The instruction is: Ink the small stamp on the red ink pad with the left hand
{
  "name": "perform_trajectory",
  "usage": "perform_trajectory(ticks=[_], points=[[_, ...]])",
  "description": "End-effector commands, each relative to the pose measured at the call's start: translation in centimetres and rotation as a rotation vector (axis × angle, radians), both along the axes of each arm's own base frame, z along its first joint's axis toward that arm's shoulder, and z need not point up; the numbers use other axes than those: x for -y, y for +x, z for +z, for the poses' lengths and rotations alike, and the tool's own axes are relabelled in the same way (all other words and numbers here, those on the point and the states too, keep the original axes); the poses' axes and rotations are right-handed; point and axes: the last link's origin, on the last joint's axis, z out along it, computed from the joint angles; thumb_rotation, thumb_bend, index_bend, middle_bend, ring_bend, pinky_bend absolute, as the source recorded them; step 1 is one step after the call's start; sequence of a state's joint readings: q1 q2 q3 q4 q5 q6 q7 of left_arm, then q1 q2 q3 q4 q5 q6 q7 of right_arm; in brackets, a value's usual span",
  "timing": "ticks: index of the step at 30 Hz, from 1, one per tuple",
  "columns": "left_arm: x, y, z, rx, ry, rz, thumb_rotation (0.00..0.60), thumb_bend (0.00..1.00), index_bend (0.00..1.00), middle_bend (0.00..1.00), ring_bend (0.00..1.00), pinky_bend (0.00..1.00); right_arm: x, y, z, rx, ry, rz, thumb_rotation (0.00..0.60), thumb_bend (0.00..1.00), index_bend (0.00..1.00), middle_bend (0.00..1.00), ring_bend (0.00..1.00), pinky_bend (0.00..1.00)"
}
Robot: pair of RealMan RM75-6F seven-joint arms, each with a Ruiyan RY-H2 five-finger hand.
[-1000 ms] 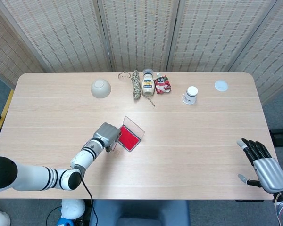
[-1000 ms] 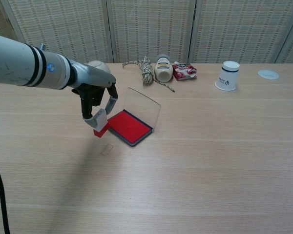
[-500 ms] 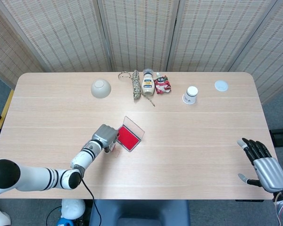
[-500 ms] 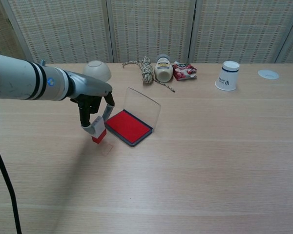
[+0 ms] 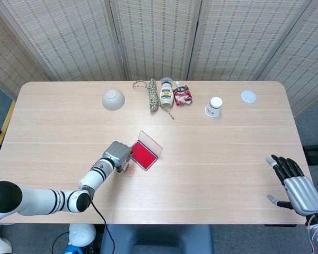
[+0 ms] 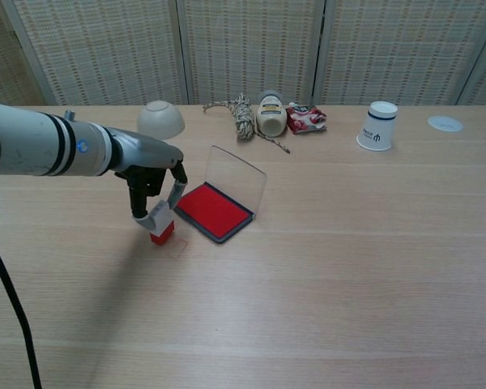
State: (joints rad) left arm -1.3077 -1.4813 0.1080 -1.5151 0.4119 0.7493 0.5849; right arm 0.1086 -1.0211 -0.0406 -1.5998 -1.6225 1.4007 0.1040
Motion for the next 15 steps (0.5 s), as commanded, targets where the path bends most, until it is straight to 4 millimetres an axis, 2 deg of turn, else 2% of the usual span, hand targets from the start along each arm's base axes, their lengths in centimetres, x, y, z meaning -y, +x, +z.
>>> perform_trajectory(ticks=[1, 15], points=[[0.00, -0.09, -0.03, 0.003, -0.001, 0.004, 0.600, 0.44, 0.65, 1.00, 0.97, 0.90, -0.03, 0.01, -0.01, 0.000, 0.000, 0.001, 0.600, 0.19, 0.00, 0.00, 0.00, 0.00], [0.03, -0.57, -0.53, 0.009, -0.010, 0.014, 0.600, 0.42, 0.60, 1.00, 0.95, 0.90, -0.02, -0.05, 0.04, 0.000, -0.003, 0.001, 0.600, 0.19, 0.00, 0.00, 0.00, 0.00]])
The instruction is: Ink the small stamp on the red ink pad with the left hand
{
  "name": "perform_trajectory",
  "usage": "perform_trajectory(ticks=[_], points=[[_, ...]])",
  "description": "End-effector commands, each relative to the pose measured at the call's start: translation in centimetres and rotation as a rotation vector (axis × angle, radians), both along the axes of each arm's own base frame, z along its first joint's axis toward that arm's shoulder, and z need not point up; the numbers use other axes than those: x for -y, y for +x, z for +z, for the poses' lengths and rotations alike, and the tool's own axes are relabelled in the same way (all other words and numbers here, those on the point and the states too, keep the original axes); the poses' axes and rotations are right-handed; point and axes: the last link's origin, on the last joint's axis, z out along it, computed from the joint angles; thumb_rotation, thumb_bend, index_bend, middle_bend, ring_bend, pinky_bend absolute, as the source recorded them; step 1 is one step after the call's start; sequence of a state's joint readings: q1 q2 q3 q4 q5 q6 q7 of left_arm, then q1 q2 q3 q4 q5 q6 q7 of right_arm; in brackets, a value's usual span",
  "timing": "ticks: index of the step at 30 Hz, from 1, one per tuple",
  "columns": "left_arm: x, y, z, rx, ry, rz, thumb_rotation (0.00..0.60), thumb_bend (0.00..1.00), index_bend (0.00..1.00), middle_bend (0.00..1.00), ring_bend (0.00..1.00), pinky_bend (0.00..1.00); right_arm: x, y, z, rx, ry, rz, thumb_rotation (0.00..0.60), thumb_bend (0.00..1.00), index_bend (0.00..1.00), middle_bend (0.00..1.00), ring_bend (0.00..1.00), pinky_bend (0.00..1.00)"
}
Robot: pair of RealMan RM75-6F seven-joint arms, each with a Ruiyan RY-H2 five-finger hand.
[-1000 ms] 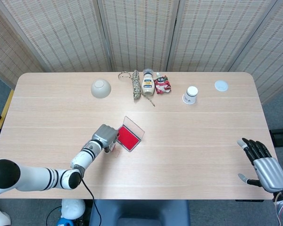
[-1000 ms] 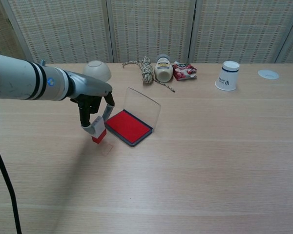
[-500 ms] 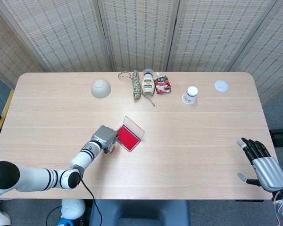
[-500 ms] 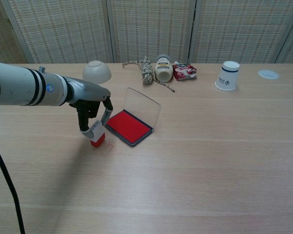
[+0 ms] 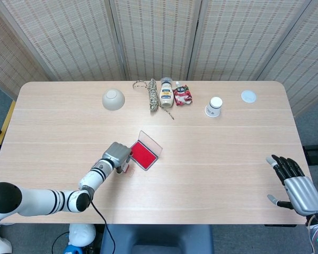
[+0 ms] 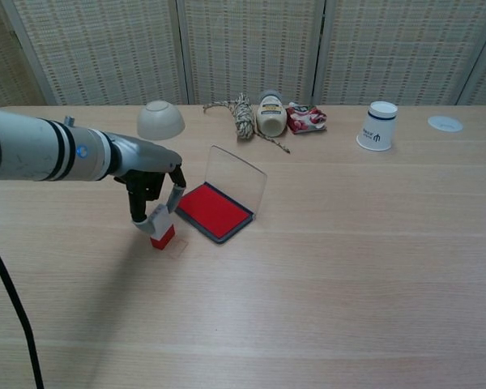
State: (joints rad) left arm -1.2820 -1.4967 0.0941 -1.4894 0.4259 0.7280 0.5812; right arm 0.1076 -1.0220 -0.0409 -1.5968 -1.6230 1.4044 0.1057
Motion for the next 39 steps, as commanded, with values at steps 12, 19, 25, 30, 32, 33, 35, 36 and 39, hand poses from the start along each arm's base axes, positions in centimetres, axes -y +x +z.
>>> perform_trajectory(ticks=[12, 19, 25, 30, 32, 33, 35, 36, 39], points=[[0.2, 0.4, 0.4, 0.002, 0.007, -0.015, 0.502, 0.26, 0.42, 1.00, 0.93, 0.90, 0.0, 0.1, 0.0, 0.000, 0.000, 0.001, 0.600, 0.19, 0.00, 0.00, 0.00, 0.00], [0.4, 0.6, 0.9, -0.004, 0.019, -0.020, 0.412, 0.25, 0.39, 1.00, 0.93, 0.90, -0.1, 0.1, 0.1, 0.003, -0.003, 0.003, 0.600, 0.19, 0.00, 0.00, 0.00, 0.00], [1.0, 1.0, 2.9, -0.012, 0.059, -0.033, 0.368, 0.24, 0.28, 1.00, 0.91, 0.89, -0.2, 0.1, 0.1, 0.005, 0.000, 0.004, 0.600, 0.20, 0.00, 0.00, 0.00, 0.00], [2.4, 1.1, 6.7, 0.035, 0.144, -0.047, 0.360, 0.24, 0.20, 1.00, 0.85, 0.88, -0.4, 0.2, 0.2, 0.008, -0.002, 0.008, 0.600, 0.20, 0.00, 0.00, 0.00, 0.00], [3.3, 0.4, 8.4, 0.072, 0.187, -0.044, 0.360, 0.23, 0.15, 1.00, 0.80, 0.85, -0.4, 0.1, 0.3, 0.008, -0.004, 0.007, 0.600, 0.20, 0.00, 0.00, 0.00, 0.00], [4.0, -0.2, 9.5, 0.102, 0.213, -0.035, 0.361, 0.23, 0.11, 0.98, 0.77, 0.82, -0.4, 0.1, 0.3, 0.008, -0.004, 0.007, 0.600, 0.20, 0.00, 0.00, 0.00, 0.00], [5.5, -1.8, 11.4, 0.180, 0.265, -0.022, 0.364, 0.23, 0.04, 0.88, 0.68, 0.75, -0.4, 0.1, 0.2, 0.007, -0.001, 0.005, 0.600, 0.20, 0.00, 0.00, 0.00, 0.00], [6.4, -3.0, 12.3, 0.225, 0.292, -0.014, 0.368, 0.23, 0.01, 0.80, 0.62, 0.71, -0.4, 0.0, 0.2, 0.007, 0.000, 0.004, 0.600, 0.20, 0.00, 0.00, 0.00, 0.00], [8.8, -6.9, 14.1, 0.325, 0.360, 0.001, 0.397, 0.22, 0.00, 0.56, 0.41, 0.60, -0.3, 0.1, 0.1, 0.003, 0.002, 0.003, 0.600, 0.20, 0.00, 0.00, 0.00, 0.00]])
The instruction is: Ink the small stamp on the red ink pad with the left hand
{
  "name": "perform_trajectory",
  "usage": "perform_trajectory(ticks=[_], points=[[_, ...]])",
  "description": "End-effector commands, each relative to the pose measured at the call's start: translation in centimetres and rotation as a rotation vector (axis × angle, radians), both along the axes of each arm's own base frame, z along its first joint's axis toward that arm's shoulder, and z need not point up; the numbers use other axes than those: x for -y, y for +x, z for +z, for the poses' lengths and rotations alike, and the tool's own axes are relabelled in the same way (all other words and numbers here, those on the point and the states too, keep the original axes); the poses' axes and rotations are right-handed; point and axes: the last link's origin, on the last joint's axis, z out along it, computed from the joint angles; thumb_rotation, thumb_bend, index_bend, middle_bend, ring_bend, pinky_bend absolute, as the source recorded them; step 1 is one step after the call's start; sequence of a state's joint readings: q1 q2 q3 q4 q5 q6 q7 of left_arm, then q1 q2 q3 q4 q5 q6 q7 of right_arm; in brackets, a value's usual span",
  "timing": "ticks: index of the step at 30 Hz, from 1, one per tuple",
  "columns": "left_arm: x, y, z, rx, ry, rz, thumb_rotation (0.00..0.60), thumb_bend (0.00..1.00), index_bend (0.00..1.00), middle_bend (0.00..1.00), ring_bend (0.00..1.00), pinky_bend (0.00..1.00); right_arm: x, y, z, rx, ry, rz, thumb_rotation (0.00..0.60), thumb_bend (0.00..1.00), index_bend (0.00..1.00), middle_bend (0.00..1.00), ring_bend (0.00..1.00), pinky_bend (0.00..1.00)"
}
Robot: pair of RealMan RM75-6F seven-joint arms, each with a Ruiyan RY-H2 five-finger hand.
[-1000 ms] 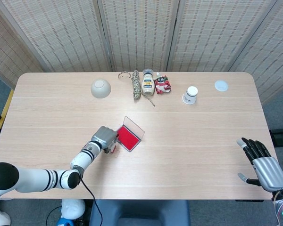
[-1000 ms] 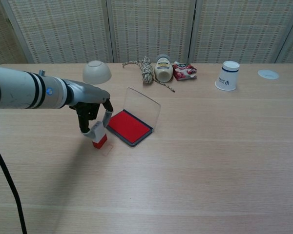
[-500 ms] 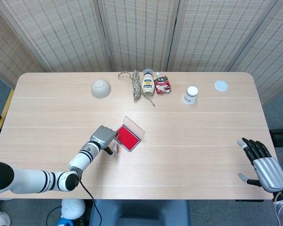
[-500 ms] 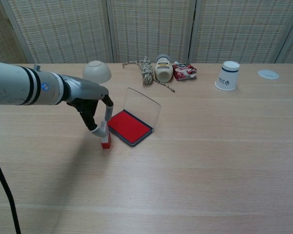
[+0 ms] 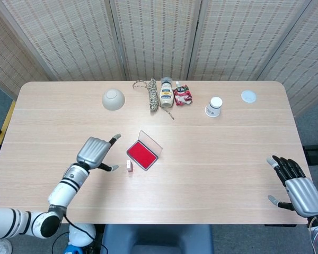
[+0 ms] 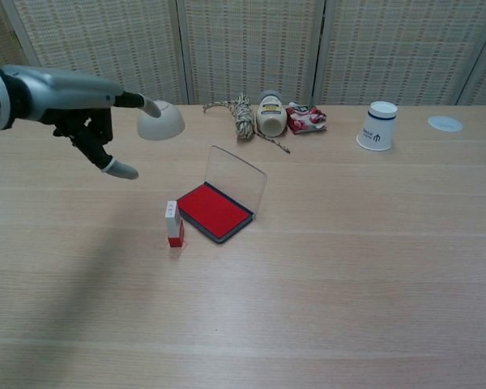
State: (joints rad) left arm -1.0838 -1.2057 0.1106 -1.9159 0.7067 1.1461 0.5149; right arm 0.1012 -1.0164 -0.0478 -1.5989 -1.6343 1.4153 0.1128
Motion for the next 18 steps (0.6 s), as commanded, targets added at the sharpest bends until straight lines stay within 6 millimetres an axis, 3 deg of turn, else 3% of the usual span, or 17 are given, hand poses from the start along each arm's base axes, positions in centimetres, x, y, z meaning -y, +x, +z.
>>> perform_trajectory(ticks=[1, 5, 7, 13, 18], points=[[4.8, -6.4, 4.3, 0.196, 0.118, 0.039, 0.419, 0.22, 0.00, 0.48, 0.35, 0.56, 0.1, 0.0, -0.1, -0.003, 0.000, 0.000, 0.600, 0.20, 0.00, 0.00, 0.00, 0.00], [8.3, -12.3, 5.2, 0.287, 0.204, 0.071, 0.514, 0.22, 0.00, 0.14, 0.08, 0.36, 0.2, 0.1, -0.4, -0.013, -0.002, 0.001, 0.600, 0.20, 0.00, 0.00, 0.00, 0.00], [9.9, -14.5, 5.2, 0.319, 0.249, 0.090, 0.539, 0.22, 0.00, 0.03, 0.01, 0.29, 0.2, 0.2, -0.6, -0.021, -0.005, 0.001, 0.600, 0.20, 0.00, 0.00, 0.00, 0.00], [12.9, -17.9, 5.2, 0.329, 0.297, 0.099, 0.559, 0.22, 0.00, 0.00, 0.00, 0.26, 0.0, 0.6, -1.1, -0.043, -0.017, 0.003, 0.600, 0.20, 0.00, 0.00, 0.00, 0.00], [13.8, -17.7, 6.3, 0.302, 0.302, 0.077, 0.568, 0.22, 0.00, 0.00, 0.00, 0.26, -0.2, 0.8, -1.4, -0.057, -0.024, 0.012, 0.600, 0.20, 0.00, 0.00, 0.00, 0.00]])
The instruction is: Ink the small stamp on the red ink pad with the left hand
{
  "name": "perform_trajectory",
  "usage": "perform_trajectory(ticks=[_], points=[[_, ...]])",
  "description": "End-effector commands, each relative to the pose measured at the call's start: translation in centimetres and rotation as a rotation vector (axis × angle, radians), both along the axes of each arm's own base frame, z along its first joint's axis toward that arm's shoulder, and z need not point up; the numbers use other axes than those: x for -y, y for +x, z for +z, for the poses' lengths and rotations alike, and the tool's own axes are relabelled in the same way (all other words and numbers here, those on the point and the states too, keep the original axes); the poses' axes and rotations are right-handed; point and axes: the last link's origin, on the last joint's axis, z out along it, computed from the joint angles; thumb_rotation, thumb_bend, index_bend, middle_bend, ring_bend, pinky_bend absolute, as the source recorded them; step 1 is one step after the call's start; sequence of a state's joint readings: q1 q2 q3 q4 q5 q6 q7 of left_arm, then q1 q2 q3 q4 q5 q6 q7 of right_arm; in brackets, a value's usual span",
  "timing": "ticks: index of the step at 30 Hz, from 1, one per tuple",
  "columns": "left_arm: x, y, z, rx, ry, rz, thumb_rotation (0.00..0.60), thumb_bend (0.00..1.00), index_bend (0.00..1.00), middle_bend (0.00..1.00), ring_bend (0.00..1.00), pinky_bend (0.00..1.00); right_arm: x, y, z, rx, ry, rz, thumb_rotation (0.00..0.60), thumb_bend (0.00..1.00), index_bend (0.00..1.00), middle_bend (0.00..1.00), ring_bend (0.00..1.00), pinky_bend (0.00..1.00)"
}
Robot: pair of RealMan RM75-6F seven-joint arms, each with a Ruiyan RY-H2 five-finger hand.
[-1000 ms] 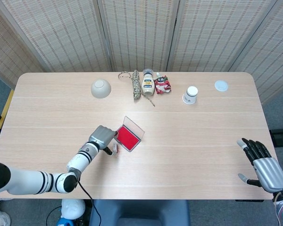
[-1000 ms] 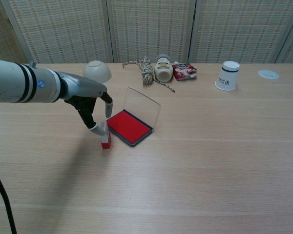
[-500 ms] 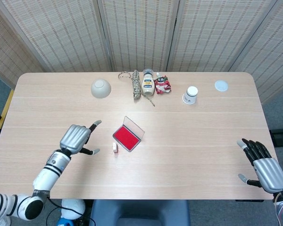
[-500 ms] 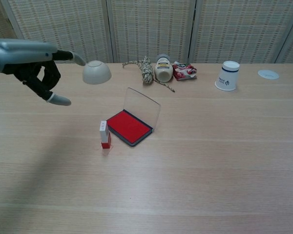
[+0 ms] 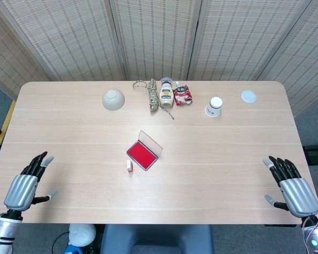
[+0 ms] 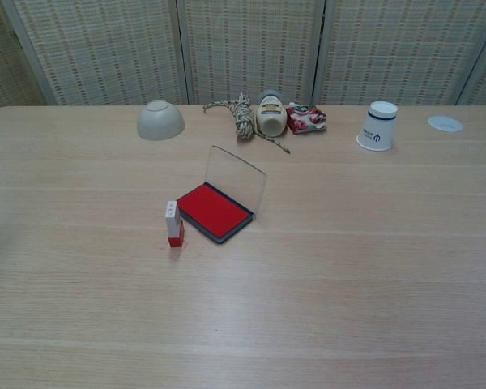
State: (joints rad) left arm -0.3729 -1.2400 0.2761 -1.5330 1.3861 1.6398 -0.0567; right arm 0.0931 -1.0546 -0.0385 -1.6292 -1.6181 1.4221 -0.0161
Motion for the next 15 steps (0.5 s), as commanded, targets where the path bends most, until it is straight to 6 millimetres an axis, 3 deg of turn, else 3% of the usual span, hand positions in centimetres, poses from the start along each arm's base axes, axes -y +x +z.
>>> perform_trajectory(ticks=[1, 4, 15], points=[[1.1, 0.2, 0.5, 0.002, -0.010, 0.003, 0.573, 0.22, 0.00, 0.00, 0.00, 0.26, -0.1, 0.1, -0.1, -0.003, -0.001, 0.003, 0.600, 0.20, 0.00, 0.00, 0.00, 0.00], [1.4, 0.2, 0.9, -0.007, -0.018, 0.031, 0.599, 0.23, 0.00, 0.00, 0.00, 0.26, -0.1, 0.0, -0.2, -0.005, 0.010, 0.002, 0.600, 0.20, 0.00, 0.00, 0.00, 0.00], [3.0, 0.9, 2.0, -0.035, 0.046, -0.002, 0.600, 0.22, 0.00, 0.00, 0.00, 0.23, -0.6, 0.5, -0.7, -0.005, 0.033, 0.025, 0.600, 0.20, 0.00, 0.00, 0.00, 0.00]])
